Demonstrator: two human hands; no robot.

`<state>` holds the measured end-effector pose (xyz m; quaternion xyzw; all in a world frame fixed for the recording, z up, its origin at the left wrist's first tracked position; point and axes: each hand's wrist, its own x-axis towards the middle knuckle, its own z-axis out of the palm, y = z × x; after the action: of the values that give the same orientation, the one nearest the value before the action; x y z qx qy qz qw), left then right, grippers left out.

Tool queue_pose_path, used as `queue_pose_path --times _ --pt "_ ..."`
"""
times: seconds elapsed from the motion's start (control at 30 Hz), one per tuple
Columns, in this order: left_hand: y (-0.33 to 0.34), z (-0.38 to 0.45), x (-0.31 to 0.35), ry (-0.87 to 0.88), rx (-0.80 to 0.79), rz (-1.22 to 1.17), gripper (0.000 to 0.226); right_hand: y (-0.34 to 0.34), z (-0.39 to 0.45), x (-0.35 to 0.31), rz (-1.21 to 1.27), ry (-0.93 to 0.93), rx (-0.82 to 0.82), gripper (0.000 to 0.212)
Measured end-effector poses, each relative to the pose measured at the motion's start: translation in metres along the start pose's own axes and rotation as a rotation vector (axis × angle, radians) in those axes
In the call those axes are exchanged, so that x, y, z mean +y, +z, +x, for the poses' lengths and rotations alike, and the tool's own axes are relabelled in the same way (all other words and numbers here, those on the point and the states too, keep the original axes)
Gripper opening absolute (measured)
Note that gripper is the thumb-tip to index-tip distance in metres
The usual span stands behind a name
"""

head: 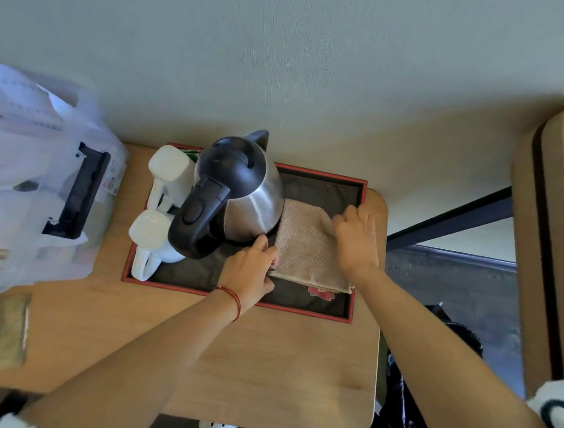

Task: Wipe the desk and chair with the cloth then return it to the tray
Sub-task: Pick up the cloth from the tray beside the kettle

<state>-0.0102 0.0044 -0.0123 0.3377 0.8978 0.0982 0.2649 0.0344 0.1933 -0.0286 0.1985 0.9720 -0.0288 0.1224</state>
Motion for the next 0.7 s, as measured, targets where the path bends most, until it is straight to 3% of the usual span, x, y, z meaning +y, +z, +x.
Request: queue_pose_path --times 0.2,0.3,0.43,0.53,0.6,0.7 --pt "0.002 -0.002 0.000 0.002 0.007 0.025 0.024 -0.009 -0.023 -0.005 0.756 0.119 -0.023 0.008" --pt "0.003 0.002 0.009 -0.093 -0.025 0.013 0.037 -0.019 -0.046 -0.008 0.997 0.245 0.054 0.015" --pt "-0.015 0.012 0.037 -0.232 0.021 -0.637 0.070 -0.042 -0.079 -0.001 1.222 0.250 0.028 0.012" --pt "-0.037 0.020 0.048 -0.285 -0.222 -1.111 0.095 -0.069 -0.094 0.007 1.370 0.164 -0.005 0.024" --pt "-0.045 0.023 0.047 -0.187 -0.473 -1.294 0.091 -0.085 -0.097 0.014 1.560 0.141 -0.053 0.027" --pt "-0.047 0.019 0.045 -0.103 -0.645 -1.494 0.062 -0.098 -0.099 0.024 1.790 0.095 -0.141 0.045"
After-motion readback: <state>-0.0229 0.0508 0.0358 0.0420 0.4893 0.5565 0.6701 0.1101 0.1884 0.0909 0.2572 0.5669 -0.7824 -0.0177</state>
